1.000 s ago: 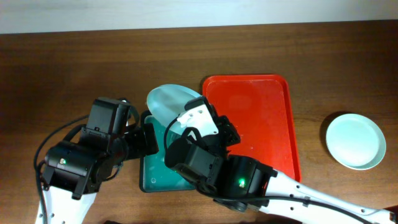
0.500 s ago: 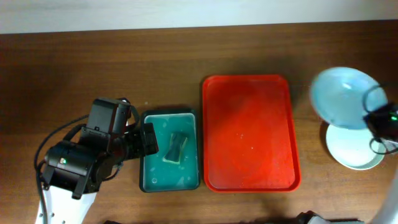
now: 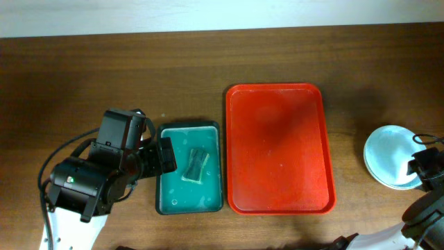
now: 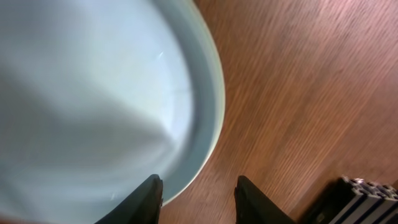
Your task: Clean dirty plates on tray and stack at the side
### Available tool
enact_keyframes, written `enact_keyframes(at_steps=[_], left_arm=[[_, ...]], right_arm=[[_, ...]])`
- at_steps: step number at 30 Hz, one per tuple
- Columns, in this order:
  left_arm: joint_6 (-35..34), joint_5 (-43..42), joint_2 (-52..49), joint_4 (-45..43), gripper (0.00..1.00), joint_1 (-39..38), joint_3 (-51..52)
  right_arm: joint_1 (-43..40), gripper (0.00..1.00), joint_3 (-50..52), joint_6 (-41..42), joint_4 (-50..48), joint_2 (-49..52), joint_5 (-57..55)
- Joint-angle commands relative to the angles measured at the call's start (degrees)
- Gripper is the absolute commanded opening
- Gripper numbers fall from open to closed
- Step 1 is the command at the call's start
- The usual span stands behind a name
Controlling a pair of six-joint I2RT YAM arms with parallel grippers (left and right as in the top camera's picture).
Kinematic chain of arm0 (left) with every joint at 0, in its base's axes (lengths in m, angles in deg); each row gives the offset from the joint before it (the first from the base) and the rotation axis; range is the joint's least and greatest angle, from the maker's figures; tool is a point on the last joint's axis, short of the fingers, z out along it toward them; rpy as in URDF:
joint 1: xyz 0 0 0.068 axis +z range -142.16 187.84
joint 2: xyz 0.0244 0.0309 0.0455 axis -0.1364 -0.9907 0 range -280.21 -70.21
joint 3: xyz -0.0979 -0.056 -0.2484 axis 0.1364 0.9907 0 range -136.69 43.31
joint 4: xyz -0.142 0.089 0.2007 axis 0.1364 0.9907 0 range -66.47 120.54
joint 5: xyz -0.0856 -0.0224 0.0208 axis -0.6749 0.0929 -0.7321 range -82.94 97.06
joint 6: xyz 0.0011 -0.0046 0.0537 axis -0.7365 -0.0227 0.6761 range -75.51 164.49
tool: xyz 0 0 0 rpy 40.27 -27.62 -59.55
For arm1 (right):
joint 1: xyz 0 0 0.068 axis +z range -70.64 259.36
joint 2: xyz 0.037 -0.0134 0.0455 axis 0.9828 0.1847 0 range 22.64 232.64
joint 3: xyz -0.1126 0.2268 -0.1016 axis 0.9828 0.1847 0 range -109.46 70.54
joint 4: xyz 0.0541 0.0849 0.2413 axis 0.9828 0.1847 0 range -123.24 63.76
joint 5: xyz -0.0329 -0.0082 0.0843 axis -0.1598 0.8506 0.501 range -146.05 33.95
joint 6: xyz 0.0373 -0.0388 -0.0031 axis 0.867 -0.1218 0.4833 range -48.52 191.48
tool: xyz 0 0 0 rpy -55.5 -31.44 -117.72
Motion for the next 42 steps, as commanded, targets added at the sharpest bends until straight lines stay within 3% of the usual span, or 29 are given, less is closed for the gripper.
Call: enact_keyframes(at_steps=[1,3,5,6,7,8,11,14,18,19,20,28,31,42], left_arm=[[0.7,0.4,0.3,0.1,0.99,0.2,-0.5],[0.7,0.4,0.3,0.1,0.99,0.2,-0.5],[0.7,0.4,0.3,0.1,0.99,0.2,-0.5],[0.7,0.4,0.3,0.1,0.99,0.2,-0.5],[0.7,0.4,0.3,0.1,0.99,0.2,-0.5],[0.7,0.4,0.3,0.1,0.99,0.2,-0.5],[0.7,0.4,0.3,0.1,0.99,0.2,-0.5],[0.7,0.4,0.3,0.1,0.99,0.2,-0.5],[0.7,0.4,0.3,0.1,0.99,0.2,-0.5],[0.7,0.4,0.3,0.1,1.00,0.2,-0.5],[0.7,0.4,0.3,0.1,0.99,0.2,-0.5],[0.7,0.4,0.3,0.1,0.99,0.2,-0.5],[0.7,0.4,0.3,0.1,0.99,0.2,-0.5],[0.7,0.4,0.3,0.1,0.99,0.2,-0.5]], right_arm=[[4.7,0.40,0.4,-7.2,-0.1,-11.7,16.6],[13.2,0.42,0.4,-13.4,0.1,-25.7,26.4],[29.4,0.52,0.4,-19.3,0.3,-43.8,27.7],[41.6,0.56,0.4,-19.9,0.5,-54.8,27.5],[46.3,0.64,0.4,-19.9,0.5,-59.3,27.5],[52.8,0.98,0.4,-19.9,0.6,-67.5,25.4],[55.1,0.98,0.4,-19.9,2.2,-76.5,23.8],[55.1,0.98,0.4,-19.9,5.1,-78.1,23.3],[55.1,0.98,5.1,-20.1,1.1,-78.1,8.9],[55.2,0.98,8.6,-23.1,-3.0,-78.2,8.7],[55.3,0.98,17.6,-28.5,-13.3,-79.6,10.6],[57.6,0.98,61.8,-28.9,-47.4,-99.8,10.6],[58.1,0.98,74.1,-28.9,-63.4,-102.4,10.6],[58.3,0.98,74.0,-28.9,-62.2,-102.4,10.6]])
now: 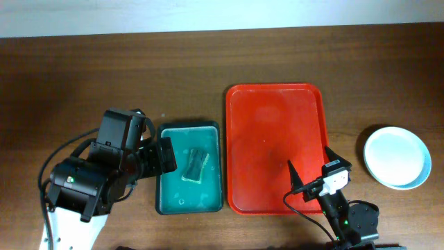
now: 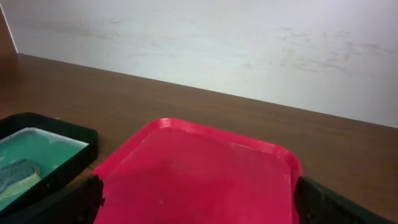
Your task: Clean dirty plates on tray and stack at the side
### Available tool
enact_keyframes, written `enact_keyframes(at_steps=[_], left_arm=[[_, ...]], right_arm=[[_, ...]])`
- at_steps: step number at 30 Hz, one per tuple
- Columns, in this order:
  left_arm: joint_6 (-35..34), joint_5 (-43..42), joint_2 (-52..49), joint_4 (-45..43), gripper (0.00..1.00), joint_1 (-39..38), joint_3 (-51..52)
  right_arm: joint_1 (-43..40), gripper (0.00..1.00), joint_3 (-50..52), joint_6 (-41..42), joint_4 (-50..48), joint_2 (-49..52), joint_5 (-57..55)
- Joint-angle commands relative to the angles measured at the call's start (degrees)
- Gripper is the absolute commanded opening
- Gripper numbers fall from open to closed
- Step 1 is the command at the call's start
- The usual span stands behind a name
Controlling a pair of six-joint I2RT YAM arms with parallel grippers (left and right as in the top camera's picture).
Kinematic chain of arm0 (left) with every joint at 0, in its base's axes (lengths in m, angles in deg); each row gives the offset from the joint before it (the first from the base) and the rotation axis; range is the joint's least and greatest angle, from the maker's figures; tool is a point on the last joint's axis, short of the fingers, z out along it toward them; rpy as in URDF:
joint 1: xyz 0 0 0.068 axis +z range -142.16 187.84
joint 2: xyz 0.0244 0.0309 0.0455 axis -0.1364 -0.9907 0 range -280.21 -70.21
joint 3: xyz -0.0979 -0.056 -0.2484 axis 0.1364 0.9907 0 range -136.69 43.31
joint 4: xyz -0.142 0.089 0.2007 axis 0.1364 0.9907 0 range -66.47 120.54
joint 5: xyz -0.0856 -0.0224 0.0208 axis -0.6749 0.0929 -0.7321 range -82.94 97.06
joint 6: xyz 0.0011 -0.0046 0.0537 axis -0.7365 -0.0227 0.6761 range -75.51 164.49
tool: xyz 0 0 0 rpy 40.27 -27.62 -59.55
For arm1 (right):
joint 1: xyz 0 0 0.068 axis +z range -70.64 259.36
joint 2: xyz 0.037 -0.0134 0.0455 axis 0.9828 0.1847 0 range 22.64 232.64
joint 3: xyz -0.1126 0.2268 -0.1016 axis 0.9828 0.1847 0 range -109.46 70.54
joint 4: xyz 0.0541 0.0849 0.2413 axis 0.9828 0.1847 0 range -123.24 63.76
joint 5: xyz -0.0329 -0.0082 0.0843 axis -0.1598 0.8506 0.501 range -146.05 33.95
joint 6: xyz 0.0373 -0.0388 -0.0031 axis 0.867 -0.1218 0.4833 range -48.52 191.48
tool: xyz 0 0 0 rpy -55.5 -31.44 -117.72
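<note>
The red tray (image 1: 277,111) lies bare in the middle of the table, and its surface (image 2: 205,168) fills the right wrist view. A pale white plate (image 1: 396,157) rests on the table to the right of the tray; whether more lie under it cannot be told. My right gripper (image 1: 311,167) (image 2: 198,200) hovers over the tray's near part, wide open with nothing between its fingers. My left gripper (image 1: 165,155) sits at the left edge of the green tub (image 1: 166,205). Its jaws do not show clearly.
The dark-rimmed tub holds green water and a sponge (image 1: 195,166), seen also at the left of the right wrist view as the tub (image 2: 43,143). A white wall (image 2: 217,43) runs behind the table's far edge.
My right gripper was at the white plate's rim at the far right with its fingers close together. Now it is over the tray's near part, wide open, and the plate lies alone. The left arm is unchanged.
</note>
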Motion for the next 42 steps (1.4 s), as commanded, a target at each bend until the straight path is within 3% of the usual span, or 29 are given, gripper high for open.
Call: enact_keyframes(at_steps=[1,4,5,7,9,12,15,18,21,23,27,42], left_arm=[[0.7,0.4,0.3,0.1,0.99,0.1,-0.5],[0.7,0.6,2.4,-0.1,0.99,-0.2,-0.1],[0.7,4.3,6.2,-0.5,0.99,-0.1,0.7],[0.7,8.6,16.8,-11.6,1.00,2.7,7.5],[0.7,8.2,24.4,-20.2,0.99,6.5,17.0],[0.8,6.7,40.6,-40.7,0.99,13.1,37.9],[0.8,3.5,54.4,-51.6,0.99,15.6,52.6],[0.7,3.2,63.5,-61.1,0.99,15.6,60.9],[0.7,3.3,63.4,-74.5,0.99,15.6,67.9],[0.7,3.3,63.4,-78.9,0.99,15.6,73.7],[0.7,4.5,63.4,-70.6,0.99,15.5,75.2],[0.7,4.5,63.3,-70.4,0.99,15.5,75.2]], right_arm=[[0.6,0.98,0.5,0.1,0.0,-0.6,-0.5],[0.6,0.98,0.5,0.1,0.0,-0.6,-0.5],[0.6,0.98,0.5,0.1,0.0,-0.6,-0.5],[0.6,0.98,0.5,0.1,0.0,-0.6,-0.5],[0.6,0.98,0.5,0.1,0.0,-0.6,-0.5],[0.6,0.98,0.5,0.1,0.0,-0.6,-0.5],[0.6,0.98,0.5,0.1,0.0,-0.6,-0.5],[0.6,0.98,0.5,0.1,0.0,-0.6,-0.5],[0.6,0.98,0.5,0.1,0.0,-0.6,-0.5],[0.6,0.98,0.5,0.1,0.0,-0.6,-0.5],[0.6,0.98,0.5,0.1,0.0,-0.6,-0.5],[0.6,0.98,0.5,0.1,0.0,-0.6,-0.5]])
